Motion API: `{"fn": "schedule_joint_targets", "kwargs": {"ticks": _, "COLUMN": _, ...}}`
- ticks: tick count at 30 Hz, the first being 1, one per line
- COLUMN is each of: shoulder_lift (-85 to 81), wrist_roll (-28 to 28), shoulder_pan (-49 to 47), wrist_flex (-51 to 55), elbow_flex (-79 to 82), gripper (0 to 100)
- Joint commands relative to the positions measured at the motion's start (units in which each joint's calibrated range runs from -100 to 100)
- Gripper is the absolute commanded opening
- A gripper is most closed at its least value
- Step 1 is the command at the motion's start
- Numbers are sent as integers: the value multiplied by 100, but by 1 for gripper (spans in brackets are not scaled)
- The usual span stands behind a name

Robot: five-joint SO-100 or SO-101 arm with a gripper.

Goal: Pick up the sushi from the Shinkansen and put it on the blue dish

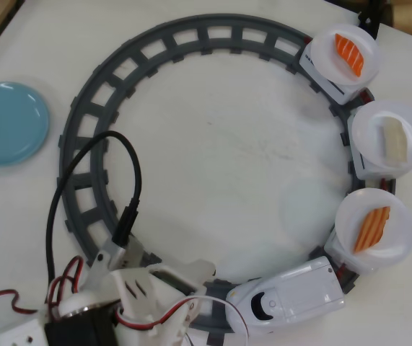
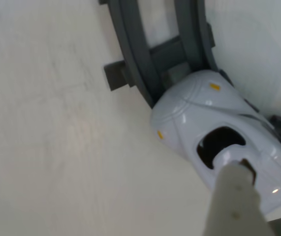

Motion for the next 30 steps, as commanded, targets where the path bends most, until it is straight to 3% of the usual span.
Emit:
{"fn": "schedule_joint_targets", "kwargs": {"ticks": 1, "shoulder_lift": -18, "wrist_roll": 268, "shoulder_pan": 89, "wrist_flex": -129, "elbow_flex": 59, "gripper": 25}}
{"fn": "schedule_joint_targets", "kwargs": {"ticks": 8, "shoulder_lift": -18, "wrist_roll": 587, "shoulder_pan": 520, "wrist_flex": -1020, "elbow_flex": 366, "gripper": 25}}
{"fn": "schedule_joint_targets", "kwargs": {"ticks": 23, "shoulder_lift": 555, "wrist_roll": 817, "shoulder_pan": 785, "wrist_flex": -1301, "elbow_flex": 303, "gripper": 25}}
{"fn": "schedule_joint_targets", "kwargs": {"ticks": 30, "shoulder_lift": 530, "wrist_roll": 1549, "shoulder_pan": 776, "wrist_flex": -1309, "elbow_flex": 303, "gripper": 25}}
